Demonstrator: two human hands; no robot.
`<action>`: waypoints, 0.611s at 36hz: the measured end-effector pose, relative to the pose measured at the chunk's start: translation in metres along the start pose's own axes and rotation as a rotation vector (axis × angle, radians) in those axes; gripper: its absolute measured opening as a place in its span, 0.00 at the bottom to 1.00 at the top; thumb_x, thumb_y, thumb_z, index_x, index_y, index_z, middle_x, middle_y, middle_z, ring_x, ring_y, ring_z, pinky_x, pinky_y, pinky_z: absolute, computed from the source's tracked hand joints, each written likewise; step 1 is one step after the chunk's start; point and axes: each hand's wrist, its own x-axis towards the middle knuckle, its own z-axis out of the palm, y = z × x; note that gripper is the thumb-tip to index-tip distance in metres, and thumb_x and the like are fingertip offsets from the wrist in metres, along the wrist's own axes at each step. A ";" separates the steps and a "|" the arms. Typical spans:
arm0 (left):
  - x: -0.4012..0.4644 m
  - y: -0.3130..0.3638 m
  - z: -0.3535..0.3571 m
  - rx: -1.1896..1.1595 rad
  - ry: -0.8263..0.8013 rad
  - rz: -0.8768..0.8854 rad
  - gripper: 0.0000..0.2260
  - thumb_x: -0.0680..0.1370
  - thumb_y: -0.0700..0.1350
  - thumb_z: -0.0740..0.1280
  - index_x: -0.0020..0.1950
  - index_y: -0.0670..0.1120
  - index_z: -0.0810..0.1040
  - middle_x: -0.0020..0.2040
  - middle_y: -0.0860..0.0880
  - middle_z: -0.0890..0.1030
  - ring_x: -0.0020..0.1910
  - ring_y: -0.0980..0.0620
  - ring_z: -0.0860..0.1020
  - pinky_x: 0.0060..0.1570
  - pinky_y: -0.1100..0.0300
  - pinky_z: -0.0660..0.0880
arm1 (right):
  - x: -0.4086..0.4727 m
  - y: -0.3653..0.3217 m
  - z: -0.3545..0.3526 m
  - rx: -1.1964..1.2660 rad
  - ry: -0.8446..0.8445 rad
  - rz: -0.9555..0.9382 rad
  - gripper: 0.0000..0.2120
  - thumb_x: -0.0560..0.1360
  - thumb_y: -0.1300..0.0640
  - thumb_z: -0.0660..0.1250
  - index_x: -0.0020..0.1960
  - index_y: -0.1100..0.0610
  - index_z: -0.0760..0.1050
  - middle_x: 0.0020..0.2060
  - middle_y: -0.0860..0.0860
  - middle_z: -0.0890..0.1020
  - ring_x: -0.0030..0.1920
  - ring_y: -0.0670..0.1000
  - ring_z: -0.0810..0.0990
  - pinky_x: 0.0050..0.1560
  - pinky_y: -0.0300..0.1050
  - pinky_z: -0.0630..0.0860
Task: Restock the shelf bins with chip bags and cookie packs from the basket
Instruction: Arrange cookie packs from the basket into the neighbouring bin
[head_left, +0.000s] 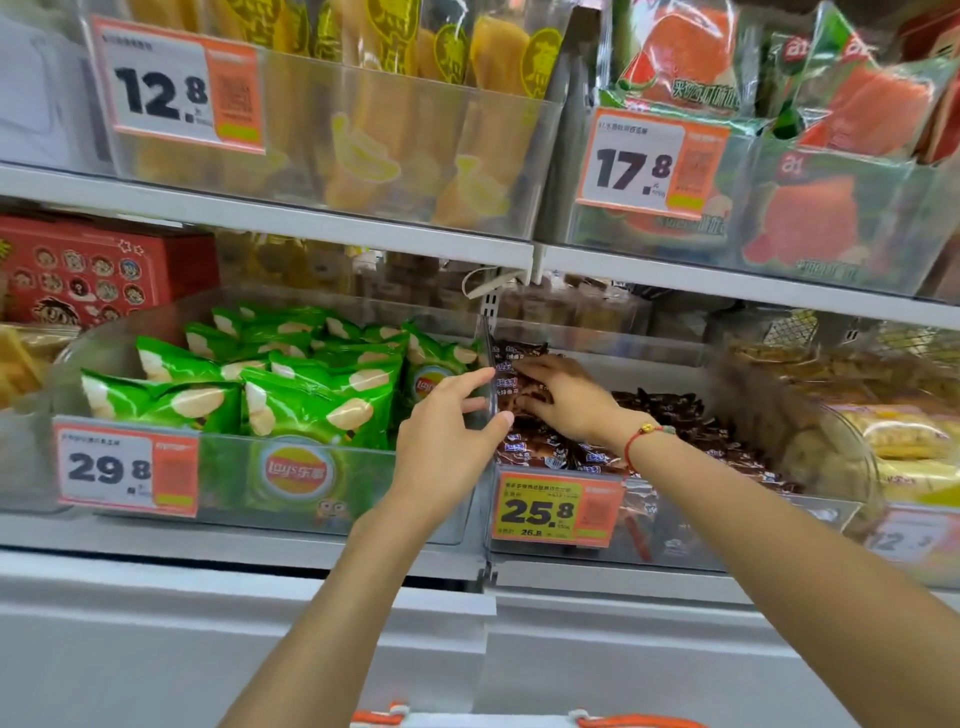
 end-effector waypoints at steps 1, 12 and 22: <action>0.000 0.000 0.000 0.002 0.002 0.001 0.21 0.76 0.49 0.70 0.69 0.56 0.72 0.65 0.57 0.76 0.59 0.61 0.76 0.61 0.52 0.73 | 0.002 0.000 0.000 0.045 -0.002 0.013 0.25 0.79 0.47 0.61 0.75 0.50 0.62 0.73 0.51 0.64 0.72 0.55 0.63 0.70 0.49 0.63; 0.001 -0.003 0.000 -0.019 0.001 0.013 0.22 0.75 0.49 0.71 0.69 0.55 0.73 0.65 0.57 0.76 0.59 0.61 0.76 0.62 0.50 0.73 | -0.005 -0.001 -0.002 -0.191 -0.116 -0.042 0.28 0.81 0.42 0.54 0.78 0.47 0.53 0.76 0.49 0.57 0.75 0.55 0.55 0.72 0.54 0.60; -0.007 -0.002 -0.003 -0.083 0.023 0.071 0.25 0.74 0.46 0.72 0.70 0.51 0.71 0.65 0.52 0.75 0.60 0.58 0.75 0.57 0.53 0.77 | -0.035 -0.009 -0.041 -0.082 -0.028 -0.028 0.29 0.79 0.43 0.59 0.77 0.51 0.56 0.74 0.54 0.64 0.73 0.57 0.62 0.70 0.56 0.63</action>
